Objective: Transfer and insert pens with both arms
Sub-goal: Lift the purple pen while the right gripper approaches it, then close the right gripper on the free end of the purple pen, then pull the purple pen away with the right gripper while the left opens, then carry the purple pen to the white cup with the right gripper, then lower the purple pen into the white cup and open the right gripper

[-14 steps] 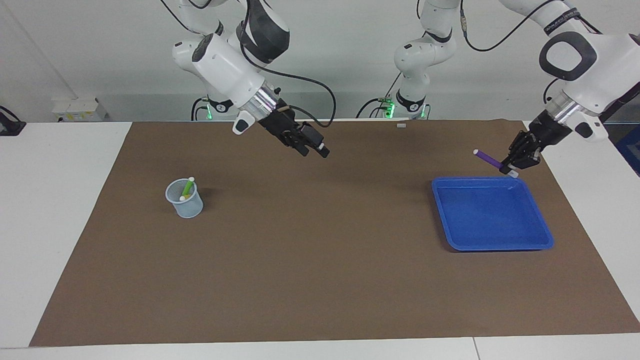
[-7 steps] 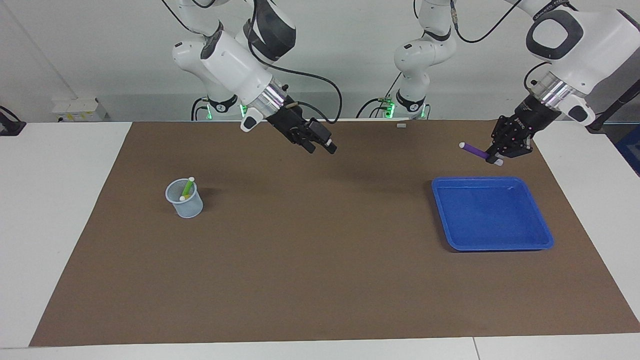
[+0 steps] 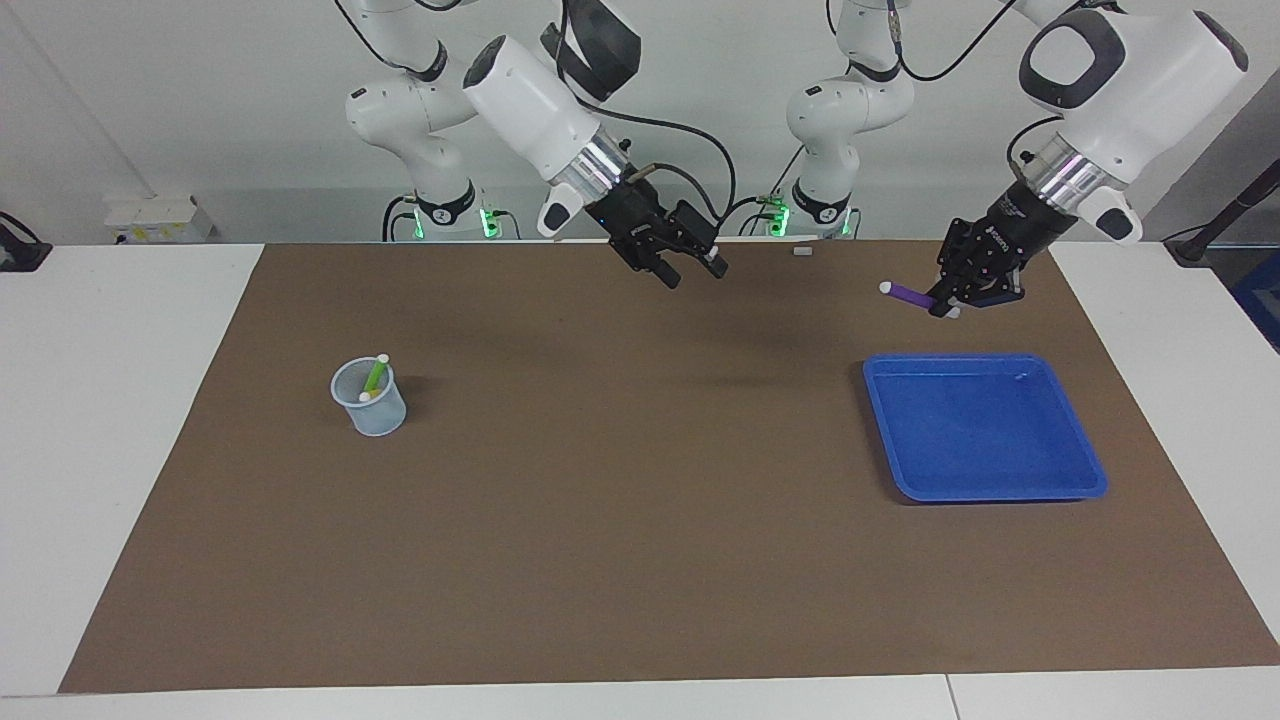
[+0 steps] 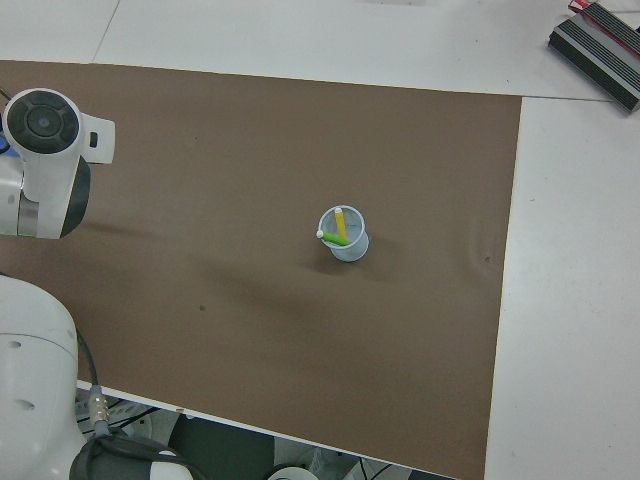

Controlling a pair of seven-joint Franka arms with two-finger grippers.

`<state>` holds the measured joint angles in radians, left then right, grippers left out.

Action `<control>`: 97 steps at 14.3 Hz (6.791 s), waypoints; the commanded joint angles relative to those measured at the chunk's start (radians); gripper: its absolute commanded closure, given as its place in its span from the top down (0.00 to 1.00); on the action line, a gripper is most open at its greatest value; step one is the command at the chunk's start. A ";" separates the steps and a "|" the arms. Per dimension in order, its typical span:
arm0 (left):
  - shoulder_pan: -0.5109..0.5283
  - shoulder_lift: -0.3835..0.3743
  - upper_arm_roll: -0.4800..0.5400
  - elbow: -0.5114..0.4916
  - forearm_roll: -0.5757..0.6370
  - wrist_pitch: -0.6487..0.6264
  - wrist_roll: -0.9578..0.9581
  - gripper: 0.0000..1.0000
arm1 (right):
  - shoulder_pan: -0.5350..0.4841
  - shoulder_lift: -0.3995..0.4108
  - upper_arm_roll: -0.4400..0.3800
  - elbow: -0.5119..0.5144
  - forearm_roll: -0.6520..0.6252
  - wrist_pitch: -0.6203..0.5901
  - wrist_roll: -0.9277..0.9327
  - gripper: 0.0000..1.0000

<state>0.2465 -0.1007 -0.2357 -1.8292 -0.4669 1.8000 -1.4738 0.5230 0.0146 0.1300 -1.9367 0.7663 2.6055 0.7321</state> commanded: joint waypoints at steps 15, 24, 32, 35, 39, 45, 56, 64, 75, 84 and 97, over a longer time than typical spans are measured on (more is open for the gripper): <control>-0.141 -0.151 0.012 -0.090 -0.013 -0.080 -0.157 0.00 | 0.121 0.140 0.000 0.206 -0.016 0.126 0.061 1.00; -0.148 -0.180 0.010 -0.111 -0.013 -0.080 -0.163 0.00 | 0.180 0.160 0.000 0.237 -0.021 0.137 0.099 1.00; -0.148 -0.182 0.010 -0.111 -0.013 -0.084 -0.164 0.00 | 0.180 0.160 0.000 0.236 -0.019 0.153 0.124 0.34; -0.148 -0.182 0.010 -0.111 -0.013 -0.085 -0.168 0.00 | 0.180 0.160 0.000 0.236 -0.019 0.153 0.122 0.25; -0.148 -0.182 0.010 -0.111 -0.013 -0.084 -0.169 0.00 | 0.180 0.160 0.000 0.228 -0.019 0.153 0.110 0.07; -0.148 -0.182 0.010 -0.111 -0.013 -0.090 -0.157 0.00 | 0.178 0.162 0.000 0.228 -0.019 0.151 0.115 0.00; -0.144 -0.192 0.010 -0.111 -0.013 -0.080 -0.157 0.89 | 0.167 0.159 0.000 0.216 -0.021 0.125 0.076 0.00; -0.133 -0.211 0.016 -0.139 -0.013 -0.090 0.002 0.92 | -0.003 0.116 -0.006 0.199 -0.224 -0.347 -0.258 0.00; -0.092 -0.252 0.024 -0.179 0.184 -0.268 1.045 0.91 | -0.420 0.058 -0.003 0.176 -0.826 -0.832 -1.103 0.00; -0.029 -0.252 0.024 -0.177 0.390 -0.260 1.631 0.90 | -0.570 0.054 -0.003 0.145 -0.938 -0.818 -1.471 0.00; 0.014 -0.237 0.024 -0.179 0.545 -0.097 1.842 1.00 | -0.604 0.002 -0.007 0.011 -0.921 -0.677 -1.462 1.00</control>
<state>0.2367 -0.3238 -0.2079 -1.9851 0.0614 1.6635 0.3445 -0.0559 0.0501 0.1099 -1.9057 -0.1514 1.9287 -0.7231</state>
